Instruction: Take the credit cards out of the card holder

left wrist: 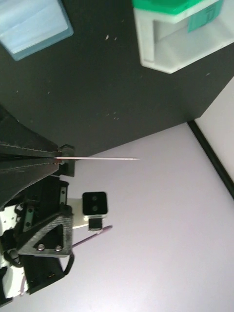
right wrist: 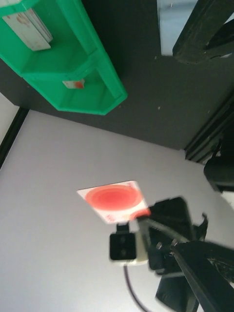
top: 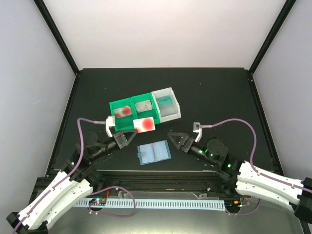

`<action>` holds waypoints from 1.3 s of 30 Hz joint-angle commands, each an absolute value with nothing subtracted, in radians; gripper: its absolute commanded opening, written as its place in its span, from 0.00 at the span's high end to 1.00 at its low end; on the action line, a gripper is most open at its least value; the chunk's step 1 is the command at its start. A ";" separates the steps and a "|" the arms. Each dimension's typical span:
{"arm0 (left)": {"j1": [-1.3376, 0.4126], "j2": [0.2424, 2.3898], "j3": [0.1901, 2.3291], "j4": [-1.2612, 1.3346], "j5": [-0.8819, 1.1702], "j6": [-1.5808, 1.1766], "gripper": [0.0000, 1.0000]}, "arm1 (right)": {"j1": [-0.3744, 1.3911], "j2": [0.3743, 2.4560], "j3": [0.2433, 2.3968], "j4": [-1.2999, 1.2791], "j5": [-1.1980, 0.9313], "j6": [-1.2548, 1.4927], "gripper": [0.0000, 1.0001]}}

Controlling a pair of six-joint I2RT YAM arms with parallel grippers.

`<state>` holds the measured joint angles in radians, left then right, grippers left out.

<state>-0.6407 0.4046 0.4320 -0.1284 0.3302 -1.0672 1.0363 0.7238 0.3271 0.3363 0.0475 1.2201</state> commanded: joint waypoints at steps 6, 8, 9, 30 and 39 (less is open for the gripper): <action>-0.604 0.477 0.667 -0.491 0.073 -0.824 0.98 | 1.038 0.533 0.309 0.055 0.077 1.073 0.00; -0.582 0.492 0.706 -0.532 0.033 -0.781 0.98 | 1.038 0.493 0.296 0.018 0.083 1.069 0.00; -0.570 0.499 0.722 -0.550 0.018 -0.760 0.98 | 1.038 0.474 0.289 0.001 0.088 1.068 0.00; -0.194 0.862 0.775 -0.446 0.179 -0.657 0.99 | 1.038 0.295 0.265 -0.097 0.115 1.025 0.00; -0.079 1.122 0.818 -0.325 0.318 -0.619 0.98 | 1.038 0.287 0.278 -0.117 0.128 1.008 0.00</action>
<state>-0.1009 1.0435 0.7441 -0.4099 0.2340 -0.6640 1.0363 0.2989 0.2680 -0.1131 0.1032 1.0290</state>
